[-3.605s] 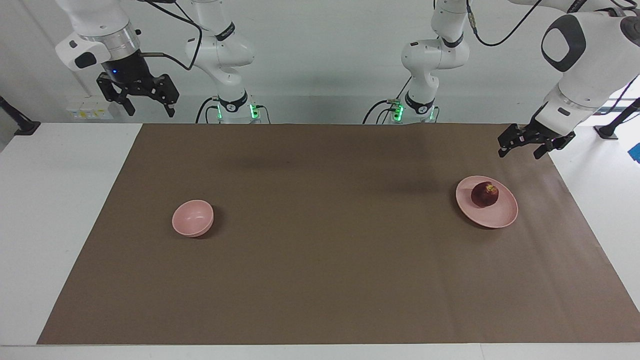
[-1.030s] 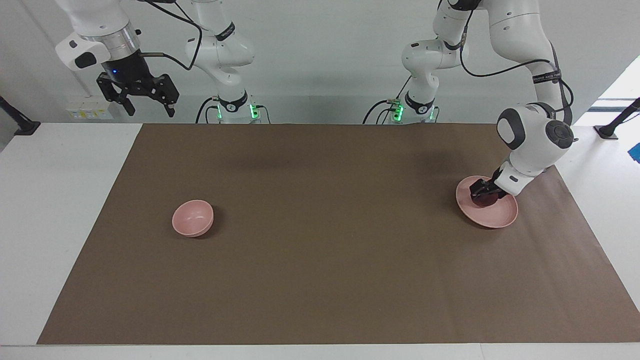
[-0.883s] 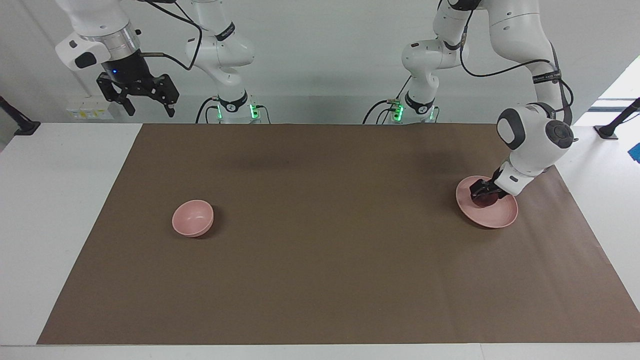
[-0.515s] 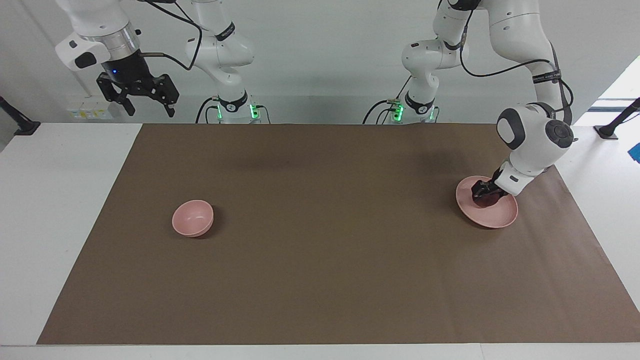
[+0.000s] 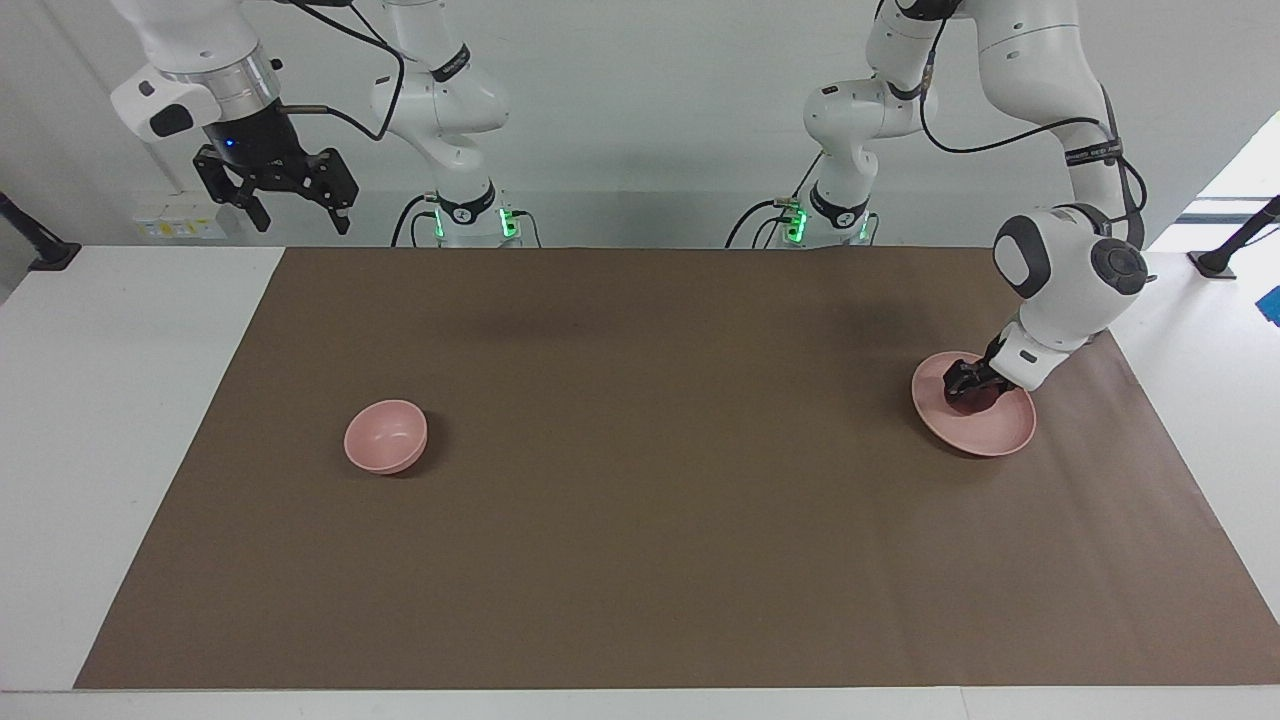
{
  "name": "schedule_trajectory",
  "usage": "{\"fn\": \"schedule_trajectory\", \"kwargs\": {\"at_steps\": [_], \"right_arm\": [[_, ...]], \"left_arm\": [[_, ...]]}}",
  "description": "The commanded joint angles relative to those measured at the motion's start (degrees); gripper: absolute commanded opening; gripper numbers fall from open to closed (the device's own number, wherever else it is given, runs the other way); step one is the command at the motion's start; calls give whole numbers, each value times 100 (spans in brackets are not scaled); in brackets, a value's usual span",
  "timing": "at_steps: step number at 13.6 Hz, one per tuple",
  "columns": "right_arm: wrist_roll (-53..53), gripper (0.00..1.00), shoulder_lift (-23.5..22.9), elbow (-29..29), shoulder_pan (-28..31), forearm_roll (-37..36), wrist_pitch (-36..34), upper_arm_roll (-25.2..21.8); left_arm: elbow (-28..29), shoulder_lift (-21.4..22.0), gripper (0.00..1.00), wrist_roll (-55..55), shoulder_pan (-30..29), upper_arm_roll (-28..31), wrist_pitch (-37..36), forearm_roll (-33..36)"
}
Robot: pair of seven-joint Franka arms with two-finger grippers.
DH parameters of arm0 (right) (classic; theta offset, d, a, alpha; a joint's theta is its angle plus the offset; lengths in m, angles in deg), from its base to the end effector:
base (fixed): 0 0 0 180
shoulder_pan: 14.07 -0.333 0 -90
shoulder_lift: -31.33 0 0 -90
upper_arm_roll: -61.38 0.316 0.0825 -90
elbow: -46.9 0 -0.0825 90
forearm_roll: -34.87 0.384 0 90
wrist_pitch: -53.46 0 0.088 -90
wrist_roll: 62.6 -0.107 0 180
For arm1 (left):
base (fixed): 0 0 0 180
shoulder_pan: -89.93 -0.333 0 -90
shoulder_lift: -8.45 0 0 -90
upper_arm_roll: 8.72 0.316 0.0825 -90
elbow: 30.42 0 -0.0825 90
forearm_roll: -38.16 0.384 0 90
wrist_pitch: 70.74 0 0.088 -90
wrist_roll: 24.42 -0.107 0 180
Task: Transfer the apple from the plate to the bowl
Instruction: 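Close the left gripper on the apple and lift it off the plate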
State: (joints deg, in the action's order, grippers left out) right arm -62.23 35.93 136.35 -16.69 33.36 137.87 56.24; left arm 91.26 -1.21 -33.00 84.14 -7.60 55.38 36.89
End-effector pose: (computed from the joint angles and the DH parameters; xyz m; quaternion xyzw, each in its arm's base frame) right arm 0.5185 -0.0281 0.6634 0.9997 -0.0198 -0.0042 0.0094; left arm 0.5511 0.0659 0.3244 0.9989 -0.0077 -0.0441 0.0131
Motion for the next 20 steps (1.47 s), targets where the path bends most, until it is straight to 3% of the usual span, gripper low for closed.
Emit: {"fn": "schedule_trajectory", "kwargs": {"at_steps": [1, 9, 20], "right_arm": [[104, 100, 67, 46, 60, 37, -22, 40], [104, 100, 67, 46, 60, 37, -22, 40], [139, 100, 67, 46, 60, 28, -22, 40]], "left_arm": [[66, 51, 0, 76, -1, -33, 44, -66], [-390, 69, 0, 226, 104, -68, -342, -57], [-2025, 499, 0, 235, 385, -199, -2741, -443]]}}
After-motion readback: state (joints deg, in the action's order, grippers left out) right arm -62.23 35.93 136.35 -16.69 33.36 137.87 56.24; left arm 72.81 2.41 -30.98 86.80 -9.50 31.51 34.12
